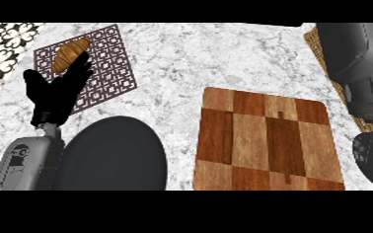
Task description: Pick the lemon from the cutting board and place it in the basket
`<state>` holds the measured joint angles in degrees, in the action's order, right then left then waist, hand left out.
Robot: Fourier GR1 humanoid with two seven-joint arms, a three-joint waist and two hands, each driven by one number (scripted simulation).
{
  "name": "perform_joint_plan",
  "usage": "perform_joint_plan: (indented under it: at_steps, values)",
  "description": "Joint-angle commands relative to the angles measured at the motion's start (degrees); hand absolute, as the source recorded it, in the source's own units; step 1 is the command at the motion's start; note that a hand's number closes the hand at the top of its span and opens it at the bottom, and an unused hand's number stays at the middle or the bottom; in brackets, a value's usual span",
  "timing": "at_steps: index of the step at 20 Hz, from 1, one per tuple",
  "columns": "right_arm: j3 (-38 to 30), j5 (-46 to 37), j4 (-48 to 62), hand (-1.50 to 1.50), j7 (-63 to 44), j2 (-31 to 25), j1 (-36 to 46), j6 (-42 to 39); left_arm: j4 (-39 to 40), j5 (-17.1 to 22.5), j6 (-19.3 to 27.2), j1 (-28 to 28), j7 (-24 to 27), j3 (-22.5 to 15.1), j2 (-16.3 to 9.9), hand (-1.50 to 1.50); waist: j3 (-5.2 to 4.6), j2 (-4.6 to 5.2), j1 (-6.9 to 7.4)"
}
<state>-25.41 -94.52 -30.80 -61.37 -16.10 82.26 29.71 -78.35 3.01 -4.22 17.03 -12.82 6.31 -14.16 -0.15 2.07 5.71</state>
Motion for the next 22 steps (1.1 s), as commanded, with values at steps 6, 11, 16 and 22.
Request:
perform_joint_plan:
  at_steps: [6, 11, 16, 22]
  values:
    - [-2.8, -6.2, 7.4, 1.5, -9.8, -7.3, 0.2, 3.4, -1.7, 0.5, 0.0, -0.3, -2.0, 0.5, -0.5, 0.0, 0.14, -0.12, -0.42]
    - [-4.8, -6.1, 8.4, 1.5, -8.8, -7.4, -1.9, 6.1, 0.3, -0.8, 1.2, -2.6, 0.4, 0.3, 0.8, 0.0, 0.14, -0.65, -2.25]
    - [-7.1, -4.5, 10.8, 1.5, -2.4, -11.5, -4.7, 7.0, -2.4, -0.2, 1.5, -1.9, -0.8, 0.9, 0.5, 0.0, 0.21, -1.01, -2.85]
    - [-8.8, -3.5, 9.8, 1.5, -3.0, -8.5, -8.4, 15.0, -0.8, 0.5, 0.7, -3.6, 0.7, 1.7, 0.6, 0.0, 0.18, -1.07, -3.0]
